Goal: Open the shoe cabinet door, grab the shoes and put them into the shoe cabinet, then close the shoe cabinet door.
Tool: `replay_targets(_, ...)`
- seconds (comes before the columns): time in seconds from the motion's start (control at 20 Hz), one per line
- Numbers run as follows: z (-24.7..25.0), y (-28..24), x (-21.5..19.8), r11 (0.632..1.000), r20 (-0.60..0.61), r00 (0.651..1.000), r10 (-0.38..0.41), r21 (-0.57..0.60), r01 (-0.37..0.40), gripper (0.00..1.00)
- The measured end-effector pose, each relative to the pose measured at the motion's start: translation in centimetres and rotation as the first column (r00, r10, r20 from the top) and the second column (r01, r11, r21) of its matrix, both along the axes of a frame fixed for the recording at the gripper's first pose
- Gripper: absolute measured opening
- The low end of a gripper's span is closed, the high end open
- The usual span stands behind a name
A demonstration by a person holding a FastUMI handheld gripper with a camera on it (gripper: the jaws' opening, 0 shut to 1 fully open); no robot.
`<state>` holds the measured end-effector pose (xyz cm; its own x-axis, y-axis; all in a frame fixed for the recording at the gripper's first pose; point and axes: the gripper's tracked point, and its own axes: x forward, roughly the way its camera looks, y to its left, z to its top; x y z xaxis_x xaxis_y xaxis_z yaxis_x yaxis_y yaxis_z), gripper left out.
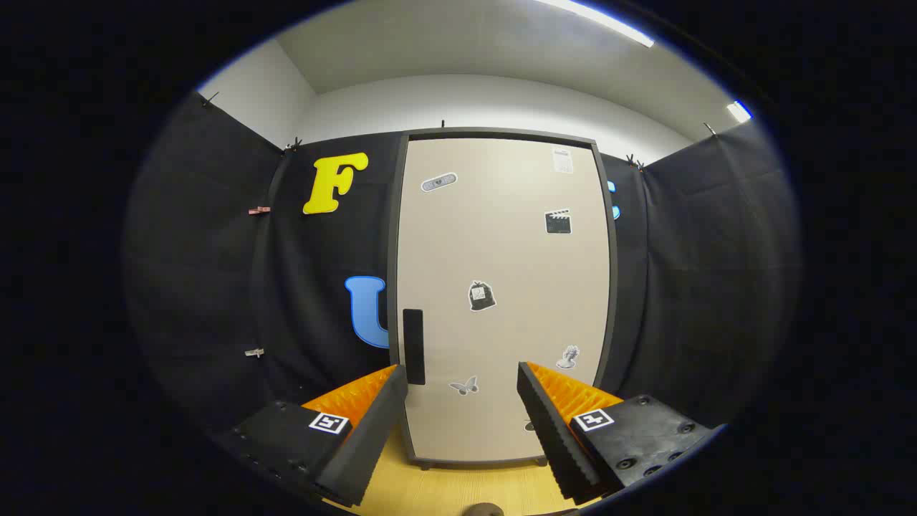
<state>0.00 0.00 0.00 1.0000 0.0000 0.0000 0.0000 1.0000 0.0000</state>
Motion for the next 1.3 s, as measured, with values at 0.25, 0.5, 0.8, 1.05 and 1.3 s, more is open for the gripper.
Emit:
replay_targets(0.25, -0.6, 0.2, 0.3, 1.0, -0.024, 1.0, 0.0, 0.001, 0.0, 0.97)
replay_targets(0.5, -0.9, 0.3, 0.6, 1.0, -0.031, 0.999, 0.006, 0.012, -0.006, 0.98)
replay_targets(0.8, -1.8, 0.9, 1.6, 1.0, -0.054, 0.998, 0.016, 0.021, -0.015, 0.98)
replay_targets(1.05, -2.9, 1.7, 3.6, 0.999, -0.079, 0.996, 0.031, 0.032, -0.028, 0.98)
replay_targets(1.3, -3.9, 3.5, 6.9, 0.998, -0.095, 0.994, 0.055, 0.04, -0.051, 0.98)
